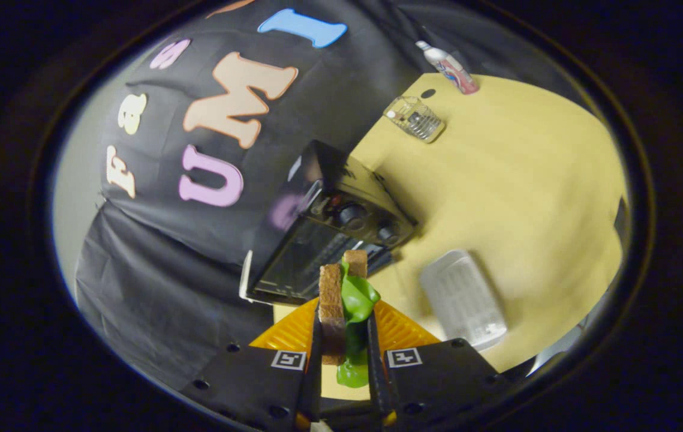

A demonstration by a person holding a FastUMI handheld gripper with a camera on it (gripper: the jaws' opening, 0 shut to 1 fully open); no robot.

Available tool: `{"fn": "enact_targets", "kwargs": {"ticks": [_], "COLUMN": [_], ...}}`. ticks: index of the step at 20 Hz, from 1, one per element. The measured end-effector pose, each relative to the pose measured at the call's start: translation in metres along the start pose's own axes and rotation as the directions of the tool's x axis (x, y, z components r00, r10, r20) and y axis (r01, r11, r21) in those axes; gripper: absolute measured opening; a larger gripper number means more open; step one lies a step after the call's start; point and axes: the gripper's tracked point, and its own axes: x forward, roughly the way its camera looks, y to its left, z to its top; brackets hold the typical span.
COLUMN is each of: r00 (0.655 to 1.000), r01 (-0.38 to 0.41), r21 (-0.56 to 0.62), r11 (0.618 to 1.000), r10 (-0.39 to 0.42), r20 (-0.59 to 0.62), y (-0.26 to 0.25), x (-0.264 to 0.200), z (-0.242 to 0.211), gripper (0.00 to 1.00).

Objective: Open the toaster oven, put the food inside, and close the toaster oven door.

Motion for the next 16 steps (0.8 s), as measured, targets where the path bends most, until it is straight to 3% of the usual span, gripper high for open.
{"fn": "enact_targets", "kwargs": {"ticks": [7, 14, 16], "r00": [0.994, 0.964, 0.961], "r01": [-0.074, -0.154, -0.139], "r21": [0.122, 0.18, 0.181], "r11": [0.99, 0.971, 0.974], "r10": [0.064, 0.108, 0.089], "r20": [0.086, 0.244, 0.262], "y": [0.033, 0.048, 0.043], "x": [0.069, 0.133, 0.148], "z": [-0.051, -0.029, -0.019], "gripper": [0.35, 0.34, 0.34]}}
